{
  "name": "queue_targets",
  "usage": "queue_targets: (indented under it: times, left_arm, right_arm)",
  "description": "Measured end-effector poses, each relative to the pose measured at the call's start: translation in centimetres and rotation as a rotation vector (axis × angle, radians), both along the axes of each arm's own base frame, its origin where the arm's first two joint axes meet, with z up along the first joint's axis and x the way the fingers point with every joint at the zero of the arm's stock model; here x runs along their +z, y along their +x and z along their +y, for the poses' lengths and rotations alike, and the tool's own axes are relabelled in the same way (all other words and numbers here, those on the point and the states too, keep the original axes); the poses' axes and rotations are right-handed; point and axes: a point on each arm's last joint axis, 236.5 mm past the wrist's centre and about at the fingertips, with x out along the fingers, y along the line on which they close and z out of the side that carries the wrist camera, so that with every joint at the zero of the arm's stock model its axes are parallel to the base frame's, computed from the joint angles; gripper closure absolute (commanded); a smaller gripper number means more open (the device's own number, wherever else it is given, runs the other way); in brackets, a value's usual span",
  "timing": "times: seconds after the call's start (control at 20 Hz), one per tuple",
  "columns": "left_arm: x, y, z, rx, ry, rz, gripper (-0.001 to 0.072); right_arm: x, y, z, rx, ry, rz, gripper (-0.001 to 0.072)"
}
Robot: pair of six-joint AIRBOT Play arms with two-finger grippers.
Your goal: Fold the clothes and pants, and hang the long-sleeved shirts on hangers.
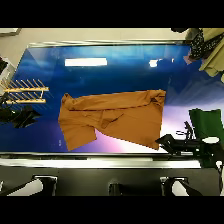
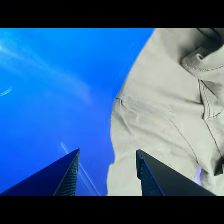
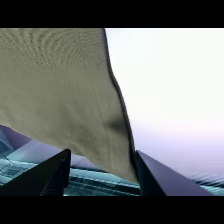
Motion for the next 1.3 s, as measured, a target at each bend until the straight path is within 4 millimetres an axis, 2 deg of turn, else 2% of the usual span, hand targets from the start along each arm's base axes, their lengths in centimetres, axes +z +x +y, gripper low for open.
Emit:
queue_targets:
  times: [0.2, 0.3, 0.4, 0.45, 0.95, 1.3]
  left_arm:
    - [0.0, 0.1, 0.1, -0.009, 0.006, -0.008, 0.0294]
    - [-0.1, 0.1, 0.1, -0.015, 0.008, -0.010, 0.0294]
    - [-0.3, 0.0, 0.0, -0.031, 0.011, -0.011, 0.0294]
    - [-0.5, 0.0, 0.1, -0.040, 0.013, -0.011, 0.0294]
    - [-5.0, 0.3, -2.0, -0.154, -0.067, -0.043, 0.0294]
    - [-7.3, 1.6, -3.0, -0.183, -0.127, -0.087, 0.0294]
  right_arm:
    - [-0.1, -0.1, 1.9, 0.044, 0.000, 0.017, 0.0245]
    - [-0.3, -0.2, 2.7, 0.059, -0.012, 0.031, 0.0406]
    - [-0.6, -0.2, 2.9, 0.067, -0.030, 0.038, 0.0646]
    - [-0.7, -0.2, 3.0, 0.062, -0.031, 0.041, 0.0674]
    - [0.3, -1.2, 4.8, 0.094, 0.043, 0.079, 0.0682]
    - [1.2, -1.5, 5.6, 0.119, 0.079, 0.070, 0.0682]
